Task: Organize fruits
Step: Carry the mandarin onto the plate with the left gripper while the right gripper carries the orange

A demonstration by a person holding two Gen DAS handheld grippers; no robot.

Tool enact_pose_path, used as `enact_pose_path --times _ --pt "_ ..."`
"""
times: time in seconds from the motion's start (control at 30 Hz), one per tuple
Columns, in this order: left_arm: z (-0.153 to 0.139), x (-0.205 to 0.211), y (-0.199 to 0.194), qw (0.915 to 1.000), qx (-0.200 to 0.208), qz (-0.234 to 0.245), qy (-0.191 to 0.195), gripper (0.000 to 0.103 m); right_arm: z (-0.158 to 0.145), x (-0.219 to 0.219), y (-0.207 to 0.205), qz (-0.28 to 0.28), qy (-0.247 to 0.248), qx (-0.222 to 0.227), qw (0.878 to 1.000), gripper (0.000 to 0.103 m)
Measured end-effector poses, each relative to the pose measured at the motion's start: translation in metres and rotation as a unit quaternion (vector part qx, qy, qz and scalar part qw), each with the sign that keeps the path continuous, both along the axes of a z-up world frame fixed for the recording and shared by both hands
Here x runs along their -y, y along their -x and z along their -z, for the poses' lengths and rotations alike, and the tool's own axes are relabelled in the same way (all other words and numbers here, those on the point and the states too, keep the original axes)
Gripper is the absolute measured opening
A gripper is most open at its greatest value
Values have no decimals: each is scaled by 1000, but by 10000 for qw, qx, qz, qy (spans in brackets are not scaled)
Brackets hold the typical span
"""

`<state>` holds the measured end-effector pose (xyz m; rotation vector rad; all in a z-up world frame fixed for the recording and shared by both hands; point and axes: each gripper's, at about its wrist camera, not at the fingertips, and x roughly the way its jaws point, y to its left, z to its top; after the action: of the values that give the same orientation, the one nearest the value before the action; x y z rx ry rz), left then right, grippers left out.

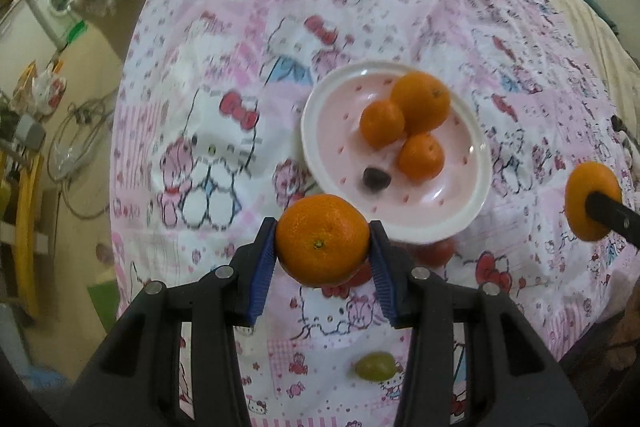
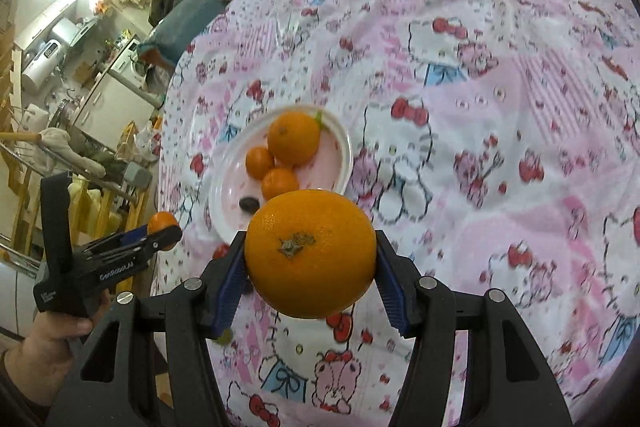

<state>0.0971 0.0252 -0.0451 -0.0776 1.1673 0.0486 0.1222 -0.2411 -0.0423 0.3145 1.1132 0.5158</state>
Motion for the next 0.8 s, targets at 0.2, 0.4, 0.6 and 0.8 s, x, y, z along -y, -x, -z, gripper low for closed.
enact_pose_path --times 0.2,0.4,0.6,0.8 --pt "-11 -6 -22 9999 101 10 -34 40 -6 -1 -22 1 53 116 9999 61" --pt "-7 -6 -46 9999 85 69 -38 40 0 -11 -40 -79 160 137 9997 61" --pt "1 -5 -65 9999 13 146 -33 40 9 -19 -61 -113 55 3 9999 61" --pt "10 -4 -82 9997 -12 254 -44 40 20 -35 -80 -271 132 -78 9995 61"
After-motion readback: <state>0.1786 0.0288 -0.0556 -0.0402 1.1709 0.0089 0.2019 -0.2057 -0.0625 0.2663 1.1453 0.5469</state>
